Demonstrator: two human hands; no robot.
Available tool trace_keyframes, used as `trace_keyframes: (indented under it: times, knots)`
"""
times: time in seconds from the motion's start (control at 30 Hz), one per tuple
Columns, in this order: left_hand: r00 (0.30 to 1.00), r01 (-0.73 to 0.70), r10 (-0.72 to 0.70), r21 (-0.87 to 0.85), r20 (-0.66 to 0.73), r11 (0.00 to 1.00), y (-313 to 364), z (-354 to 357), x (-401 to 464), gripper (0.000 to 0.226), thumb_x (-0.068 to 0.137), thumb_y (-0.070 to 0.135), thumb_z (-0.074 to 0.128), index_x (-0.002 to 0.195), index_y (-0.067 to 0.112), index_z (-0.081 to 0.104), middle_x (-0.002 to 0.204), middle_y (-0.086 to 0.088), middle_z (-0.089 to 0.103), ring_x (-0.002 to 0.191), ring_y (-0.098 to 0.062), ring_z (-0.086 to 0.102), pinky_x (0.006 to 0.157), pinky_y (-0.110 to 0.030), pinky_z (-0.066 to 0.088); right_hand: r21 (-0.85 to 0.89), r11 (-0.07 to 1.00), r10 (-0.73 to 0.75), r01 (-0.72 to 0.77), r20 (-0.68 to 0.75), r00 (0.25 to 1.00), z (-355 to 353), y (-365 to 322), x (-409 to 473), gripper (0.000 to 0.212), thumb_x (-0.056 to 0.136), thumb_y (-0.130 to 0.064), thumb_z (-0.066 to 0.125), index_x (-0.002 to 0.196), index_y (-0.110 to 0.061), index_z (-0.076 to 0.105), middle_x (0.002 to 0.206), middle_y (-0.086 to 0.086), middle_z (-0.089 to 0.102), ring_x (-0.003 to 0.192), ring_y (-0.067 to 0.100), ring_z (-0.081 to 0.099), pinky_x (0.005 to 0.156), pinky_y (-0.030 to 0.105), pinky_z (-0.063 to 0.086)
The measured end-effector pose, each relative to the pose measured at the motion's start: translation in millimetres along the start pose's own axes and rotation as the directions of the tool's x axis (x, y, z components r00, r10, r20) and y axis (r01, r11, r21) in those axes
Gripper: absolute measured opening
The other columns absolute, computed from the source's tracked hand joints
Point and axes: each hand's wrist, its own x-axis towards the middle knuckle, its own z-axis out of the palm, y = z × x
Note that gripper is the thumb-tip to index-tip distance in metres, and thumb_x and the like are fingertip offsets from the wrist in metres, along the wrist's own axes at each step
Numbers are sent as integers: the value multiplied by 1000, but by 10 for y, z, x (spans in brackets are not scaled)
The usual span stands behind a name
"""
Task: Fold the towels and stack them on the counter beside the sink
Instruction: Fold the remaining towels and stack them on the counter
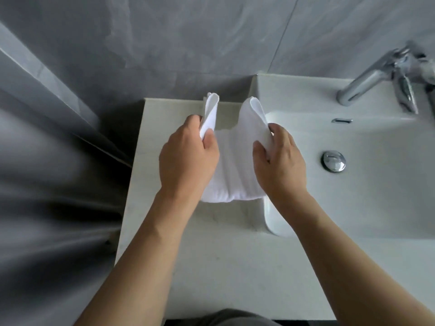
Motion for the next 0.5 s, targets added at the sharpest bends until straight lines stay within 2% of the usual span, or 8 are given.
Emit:
trace_keyframes:
  times: [0.07, 0.17, 0.27, 0.33, 0.5]
  knots:
    - [999, -51, 51, -11, -6, 999, 260, 6, -141, 13, 98, 26, 49, 100, 13, 54, 83, -1, 58, 72, -28, 50, 57, -34, 32, 54, 998, -11, 13, -47, 999, -226, 141, -99, 34, 92, -19, 57, 125, -11, 53, 116, 2, 61, 96, 16, 50, 67, 21, 26]
    - [997, -81, 80, -52, -23, 995, 610, 65, -384, 15, 97, 26, 49, 94, 11, 53, 77, 0, 57, 74, -32, 54, 60, -38, 38, 121, 992, -30, 44, -116, 993, -613, 436, -230, 35, 90, -18, 60, 123, -10, 55, 111, 0, 62, 93, 13, 49, 66, 19, 25]
    - [997, -63, 59, -107, -40, 992, 995, 214, -680, 19, 94, 27, 48, 86, 10, 48, 69, 2, 50, 70, -32, 50, 57, -37, 31, 143, 987, -48, 69, -144, 988, -986, 860, -361, 34, 88, -19, 59, 120, -10, 56, 102, -4, 61, 89, 15, 51, 66, 21, 26]
    - [998, -54, 49, -134, -37, 990, 1279, 383, -897, 18, 94, 27, 48, 82, 13, 44, 67, 4, 47, 69, -32, 47, 57, -36, 28, 136, 988, -48, 69, -156, 987, -1220, 1192, -440, 36, 87, -22, 57, 120, -11, 56, 102, 0, 64, 86, 18, 53, 65, 21, 26]
    - [998, -62, 66, -200, 12, 978, 1921, 869, -1385, 12, 95, 25, 48, 91, 14, 51, 77, 0, 55, 77, -34, 50, 62, -37, 34, 101, 994, 62, -44, -185, 981, -1755, 1960, -540, 33, 87, -22, 57, 120, -14, 57, 102, -2, 64, 86, 19, 54, 67, 25, 30]
